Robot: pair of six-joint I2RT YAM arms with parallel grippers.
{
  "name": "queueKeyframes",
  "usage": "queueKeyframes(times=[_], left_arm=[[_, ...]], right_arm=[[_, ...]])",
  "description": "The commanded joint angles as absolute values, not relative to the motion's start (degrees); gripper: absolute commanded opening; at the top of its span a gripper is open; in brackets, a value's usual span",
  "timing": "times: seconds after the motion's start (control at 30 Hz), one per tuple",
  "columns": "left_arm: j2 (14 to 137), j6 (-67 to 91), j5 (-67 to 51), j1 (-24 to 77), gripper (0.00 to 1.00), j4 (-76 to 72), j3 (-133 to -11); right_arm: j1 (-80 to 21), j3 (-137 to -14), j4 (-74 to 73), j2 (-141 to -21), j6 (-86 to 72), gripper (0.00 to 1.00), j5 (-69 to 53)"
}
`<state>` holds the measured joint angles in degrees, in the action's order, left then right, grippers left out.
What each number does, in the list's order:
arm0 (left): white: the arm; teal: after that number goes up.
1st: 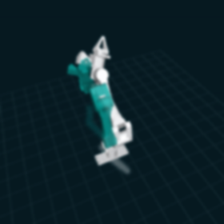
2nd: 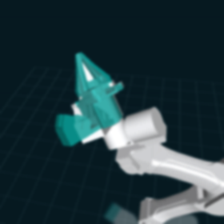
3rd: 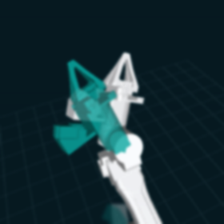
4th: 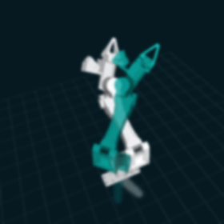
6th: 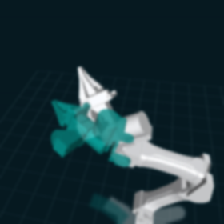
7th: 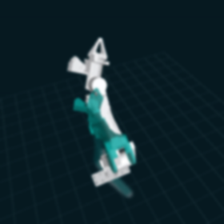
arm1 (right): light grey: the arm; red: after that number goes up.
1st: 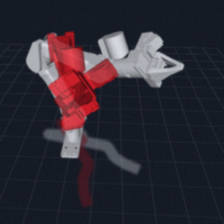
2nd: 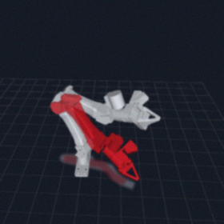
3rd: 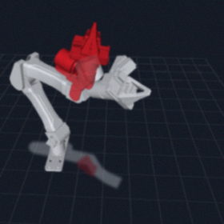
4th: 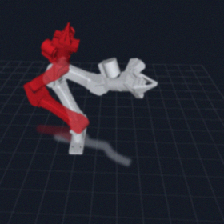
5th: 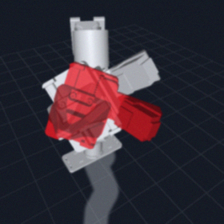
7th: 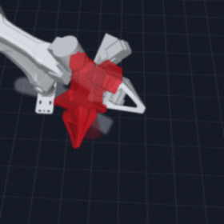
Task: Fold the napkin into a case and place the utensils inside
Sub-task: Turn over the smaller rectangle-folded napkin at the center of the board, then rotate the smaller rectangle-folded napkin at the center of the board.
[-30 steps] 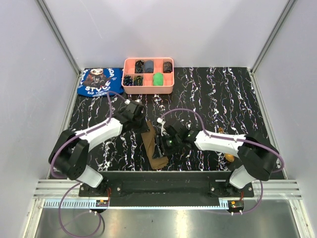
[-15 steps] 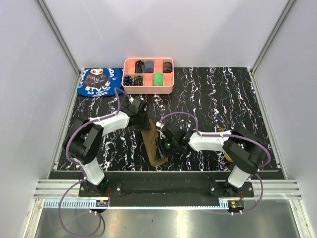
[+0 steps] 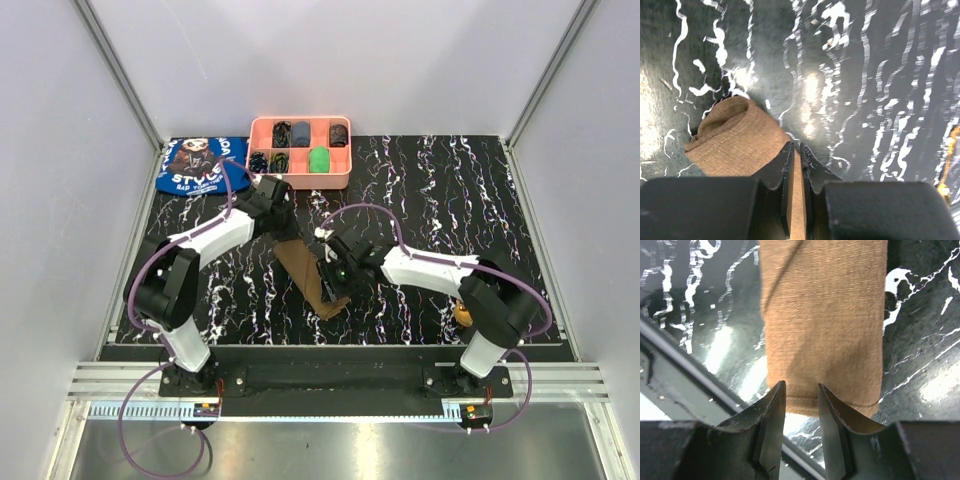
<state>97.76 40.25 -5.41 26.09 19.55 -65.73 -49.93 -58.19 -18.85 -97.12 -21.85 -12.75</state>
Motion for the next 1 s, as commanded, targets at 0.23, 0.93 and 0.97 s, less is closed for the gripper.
queueKeyframes(times=[0.23, 0.93, 0.97], left_arm=[[100.6, 38.1, -2.7, 23.6, 0.11, 19.4, -66.1], [94.5, 37.9, -1.3, 22.6, 0.14, 21.0, -62.4], [93.2, 38.1, -1.4, 22.7, 0.15, 21.0, -61.7]], right_arm=[[-51.7, -56.5, -10.8, -93.5, -31.1, 0.36, -25.1], [-46.1, -50.4, -14.0, -92.8, -26.0, 0.29, -19.5], [-46.1, -50.7, -14.2, -91.6, -26.5, 0.30, -19.8]])
